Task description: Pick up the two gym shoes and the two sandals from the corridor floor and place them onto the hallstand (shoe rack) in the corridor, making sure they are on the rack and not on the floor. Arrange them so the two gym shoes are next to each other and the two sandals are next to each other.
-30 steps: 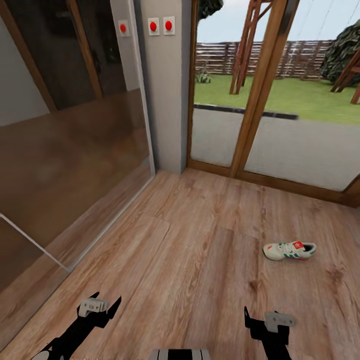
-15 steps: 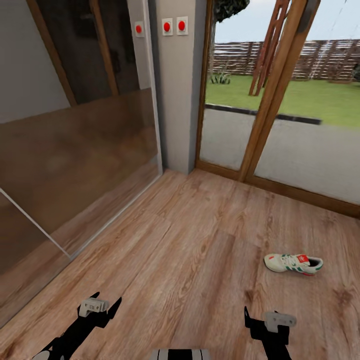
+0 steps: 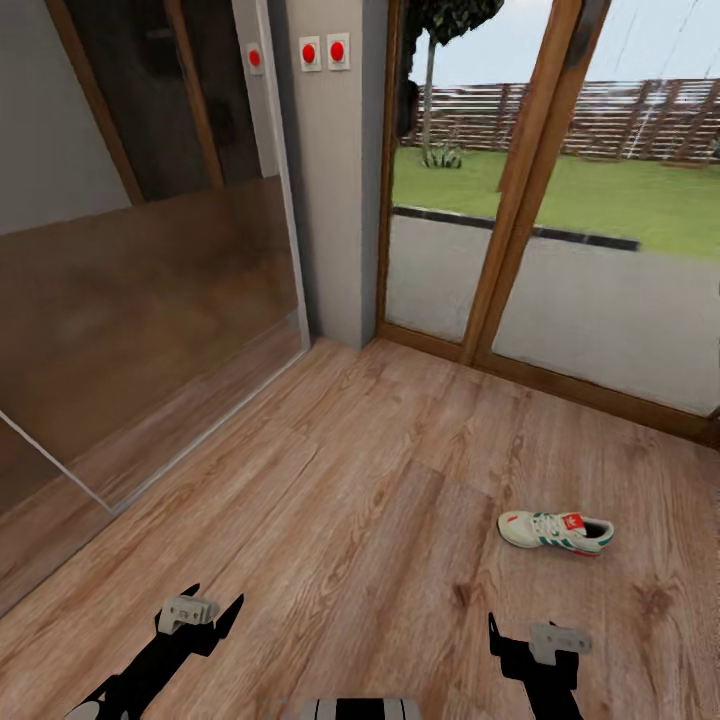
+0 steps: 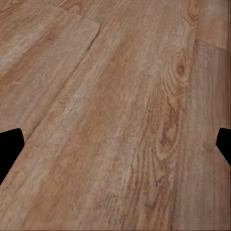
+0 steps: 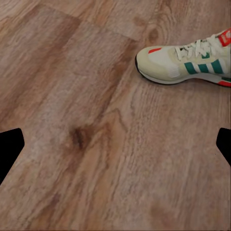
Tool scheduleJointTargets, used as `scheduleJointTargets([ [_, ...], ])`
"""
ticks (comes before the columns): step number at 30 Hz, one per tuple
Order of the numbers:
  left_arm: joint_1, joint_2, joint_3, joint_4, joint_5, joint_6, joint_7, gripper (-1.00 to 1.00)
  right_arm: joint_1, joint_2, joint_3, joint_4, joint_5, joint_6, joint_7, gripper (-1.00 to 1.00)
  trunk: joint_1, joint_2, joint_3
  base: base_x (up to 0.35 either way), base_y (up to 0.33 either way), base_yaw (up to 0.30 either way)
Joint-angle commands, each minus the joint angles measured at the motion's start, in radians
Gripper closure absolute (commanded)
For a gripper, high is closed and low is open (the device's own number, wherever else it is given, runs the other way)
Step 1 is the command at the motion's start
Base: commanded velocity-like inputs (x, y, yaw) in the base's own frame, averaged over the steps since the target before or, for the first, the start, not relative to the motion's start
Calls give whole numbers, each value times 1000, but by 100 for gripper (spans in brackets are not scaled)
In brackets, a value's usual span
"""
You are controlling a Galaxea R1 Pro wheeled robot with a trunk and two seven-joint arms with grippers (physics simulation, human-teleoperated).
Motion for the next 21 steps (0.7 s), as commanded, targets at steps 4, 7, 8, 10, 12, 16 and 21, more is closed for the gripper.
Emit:
scheduleJointTargets([
  [4,0,0,0,0,0,0,0,-100,0,0,0,0,0,0,0,-100,0,0,0,0,-304,5],
  [7,0,0,0,0,1,0,0,-100,0,0,1,0,1,0,0,-100,0,0,0,0,-266,2],
  [8,0,0,0,0,1,0,0,-100,0,0,1,0,1,0,0,-100,0,0,0,0,-192,1],
  [10,0,1,0,0,1,0,0,-100,0,0,1,0,1,0,0,-100,0,0,0,0,-138,1],
  [12,0,1,0,0,1,0,0,-100,0,0,1,0,1,0,0,-100,0,0,0,0,-98,1],
  [16,0,1,0,0,1,0,0,-100,0,0,1,0,1,0,0,-100,0,0,0,0,-61,0],
  [21,-1,1,1,1,1,0,0,-100,0,0,1,1,1,0,0,-100,0,0,0,0,-27,21],
])
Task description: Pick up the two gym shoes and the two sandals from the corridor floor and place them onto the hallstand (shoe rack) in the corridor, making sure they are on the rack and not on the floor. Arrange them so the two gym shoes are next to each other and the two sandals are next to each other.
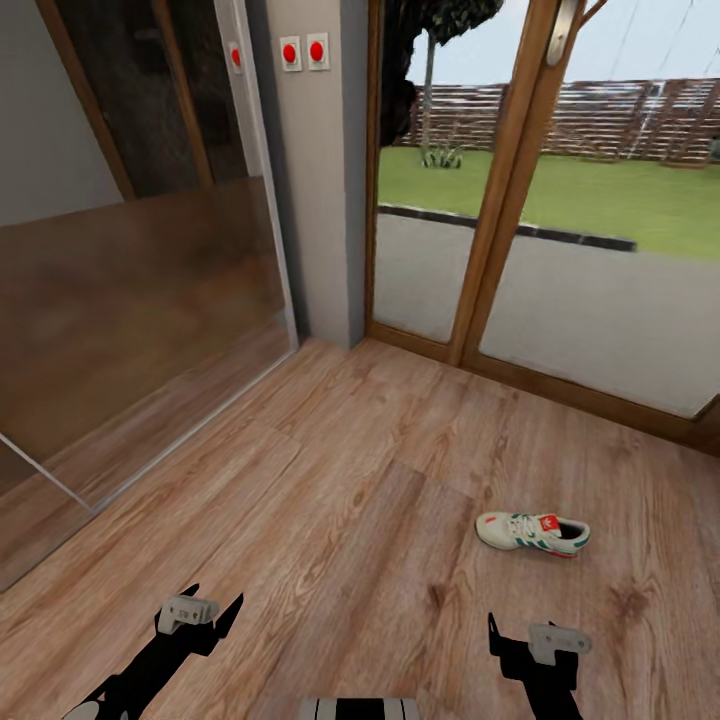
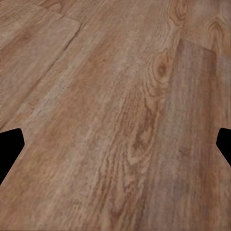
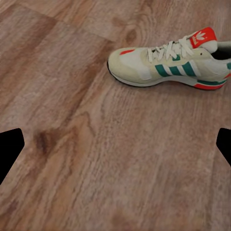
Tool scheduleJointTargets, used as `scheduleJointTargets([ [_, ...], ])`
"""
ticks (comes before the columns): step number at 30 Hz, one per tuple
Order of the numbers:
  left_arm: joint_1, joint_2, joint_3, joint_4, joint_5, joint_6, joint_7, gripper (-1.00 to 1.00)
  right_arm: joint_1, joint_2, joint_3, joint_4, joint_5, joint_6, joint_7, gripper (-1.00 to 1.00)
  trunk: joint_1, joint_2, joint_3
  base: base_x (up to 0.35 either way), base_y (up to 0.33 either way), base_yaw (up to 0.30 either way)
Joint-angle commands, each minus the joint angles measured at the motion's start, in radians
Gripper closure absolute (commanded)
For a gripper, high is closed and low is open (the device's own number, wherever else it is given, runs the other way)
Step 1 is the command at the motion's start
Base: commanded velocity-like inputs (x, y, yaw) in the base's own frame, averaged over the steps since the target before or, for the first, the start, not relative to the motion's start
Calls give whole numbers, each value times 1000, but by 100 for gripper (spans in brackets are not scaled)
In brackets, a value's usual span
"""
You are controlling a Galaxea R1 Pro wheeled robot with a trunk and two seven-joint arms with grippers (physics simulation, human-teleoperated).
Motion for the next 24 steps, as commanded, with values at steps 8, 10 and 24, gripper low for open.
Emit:
scheduleJointTargets([
  [8,0,0,0,0,0,0,0,-100,0,0,0,1,0,0,0,-100,0,0,0,0,-9,164],
  [10,0,0,0,0,0,0,0,-100,0,0,0,1,0,0,0,-100,0,0,0,0,-4,231],
  [24,0,-1,-1,0,0,0,1,-100,0,0,0,1,0,0,0,-100,0,0,0,0,-1,269],
])
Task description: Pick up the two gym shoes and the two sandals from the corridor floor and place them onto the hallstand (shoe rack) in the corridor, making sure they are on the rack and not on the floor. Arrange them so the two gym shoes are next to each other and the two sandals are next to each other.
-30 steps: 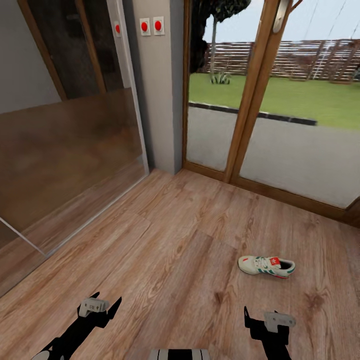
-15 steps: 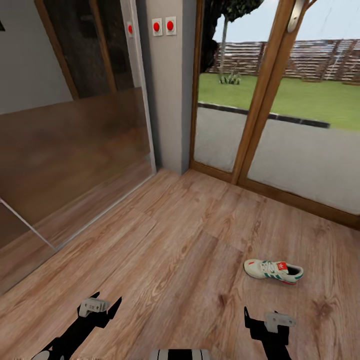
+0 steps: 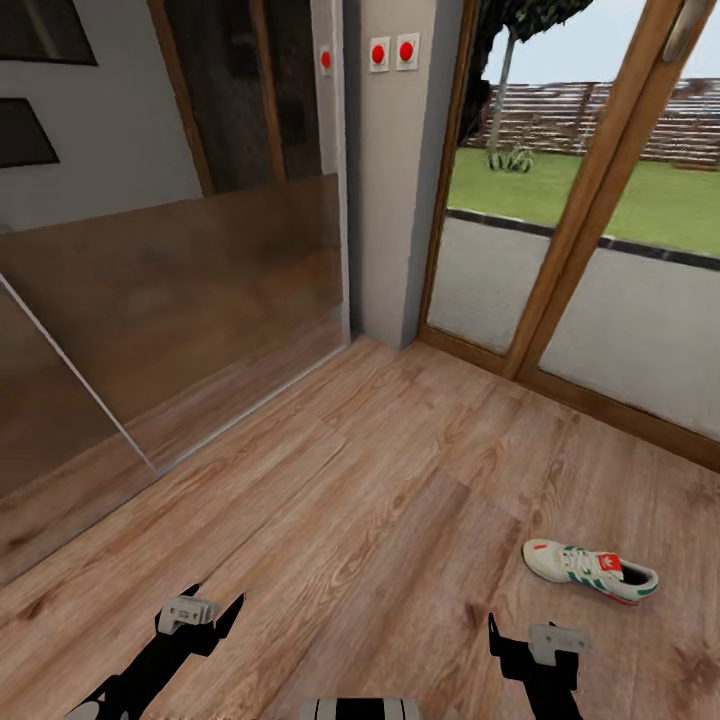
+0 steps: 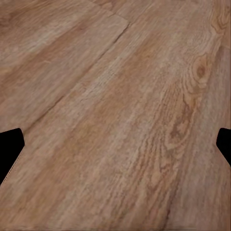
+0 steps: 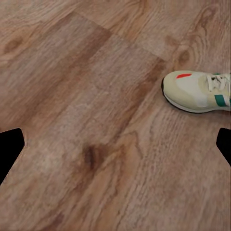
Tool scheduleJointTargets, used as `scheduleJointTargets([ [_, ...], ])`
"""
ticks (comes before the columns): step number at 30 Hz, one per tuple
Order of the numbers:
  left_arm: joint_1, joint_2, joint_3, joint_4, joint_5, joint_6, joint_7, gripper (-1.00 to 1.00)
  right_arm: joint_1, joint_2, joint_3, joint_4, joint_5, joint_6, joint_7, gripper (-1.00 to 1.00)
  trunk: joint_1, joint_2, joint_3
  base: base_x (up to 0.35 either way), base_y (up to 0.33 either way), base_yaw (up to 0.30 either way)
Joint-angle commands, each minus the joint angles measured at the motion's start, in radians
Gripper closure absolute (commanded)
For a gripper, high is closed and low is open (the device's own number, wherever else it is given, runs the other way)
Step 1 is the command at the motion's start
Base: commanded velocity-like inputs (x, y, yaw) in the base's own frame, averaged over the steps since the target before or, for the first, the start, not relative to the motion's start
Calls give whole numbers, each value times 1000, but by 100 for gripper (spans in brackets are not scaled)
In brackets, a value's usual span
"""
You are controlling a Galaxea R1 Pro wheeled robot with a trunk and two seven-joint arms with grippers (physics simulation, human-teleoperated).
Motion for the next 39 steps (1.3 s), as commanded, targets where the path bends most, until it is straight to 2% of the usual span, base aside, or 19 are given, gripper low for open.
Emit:
scheduleJointTargets([
  [1,0,0,0,0,0,0,0,-100,0,0,0,0,0,0,0,-100,0,0,0,0,0,281],
  [13,0,0,0,0,0,0,-1,-100,0,0,0,0,1,0,0,-100,0,0,0,0,0,282],
  [17,0,0,0,0,0,0,-1,-100,0,1,0,0,17,0,0,-100,0,0,0,0,0,282],
  [26,0,0,0,0,0,0,-1,-100,0,24,-1,12,39,0,0,-100,0,0,0,0,0,282],
  [39,0,0,0,0,0,0,-1,-100,0,33,-1,29,57,0,0,-100,0,0,0,0,0,282],
])
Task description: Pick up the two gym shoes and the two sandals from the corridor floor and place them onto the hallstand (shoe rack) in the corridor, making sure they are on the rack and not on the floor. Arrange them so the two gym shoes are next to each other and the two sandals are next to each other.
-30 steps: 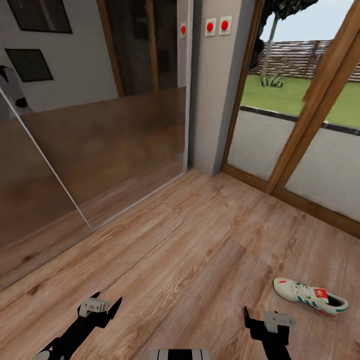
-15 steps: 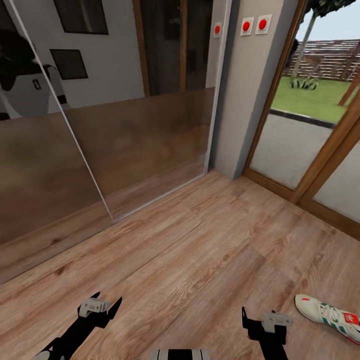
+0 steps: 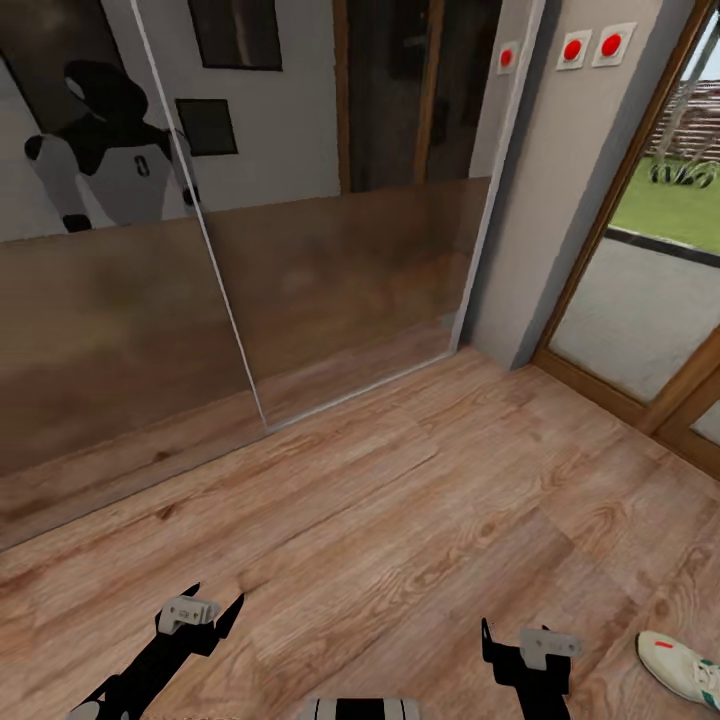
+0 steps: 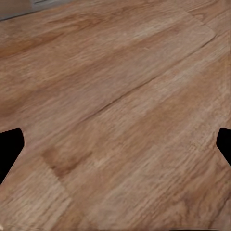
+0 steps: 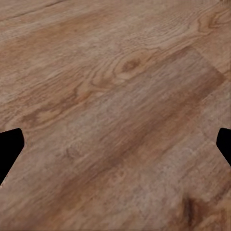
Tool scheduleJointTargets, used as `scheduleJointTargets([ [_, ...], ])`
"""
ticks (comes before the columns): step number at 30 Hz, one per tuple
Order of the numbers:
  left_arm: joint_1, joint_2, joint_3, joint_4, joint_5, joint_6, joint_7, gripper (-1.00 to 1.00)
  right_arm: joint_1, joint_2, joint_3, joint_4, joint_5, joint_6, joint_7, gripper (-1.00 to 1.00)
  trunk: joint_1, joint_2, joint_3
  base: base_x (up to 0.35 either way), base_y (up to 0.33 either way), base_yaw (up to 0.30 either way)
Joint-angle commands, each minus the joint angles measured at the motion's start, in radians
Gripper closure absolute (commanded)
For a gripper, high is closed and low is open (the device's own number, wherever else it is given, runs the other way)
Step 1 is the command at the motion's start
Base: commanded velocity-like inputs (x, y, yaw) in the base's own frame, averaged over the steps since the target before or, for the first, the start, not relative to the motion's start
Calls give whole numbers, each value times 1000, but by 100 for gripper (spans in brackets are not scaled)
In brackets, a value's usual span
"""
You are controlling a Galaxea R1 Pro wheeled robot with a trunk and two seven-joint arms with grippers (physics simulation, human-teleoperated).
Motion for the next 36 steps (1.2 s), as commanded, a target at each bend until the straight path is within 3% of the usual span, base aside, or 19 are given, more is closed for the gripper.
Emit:
scheduleJointTargets([
  [1,0,0,0,0,0,0,0,-100,0,0,0,1,2,0,0,-100,0,0,0,0,0,282],
  [17,0,0,0,0,1,0,0,-100,-1,2,-1,4,8,0,0,-100,0,0,0,0,-19,282],
  [28,0,0,0,0,2,0,0,-100,-1,2,-2,4,9,0,0,-100,0,0,0,0,-240,274],
  [36,0,0,0,0,2,0,0,-100,0,2,-2,4,10,-1,0,-100,0,0,0,0,-229,89],
])
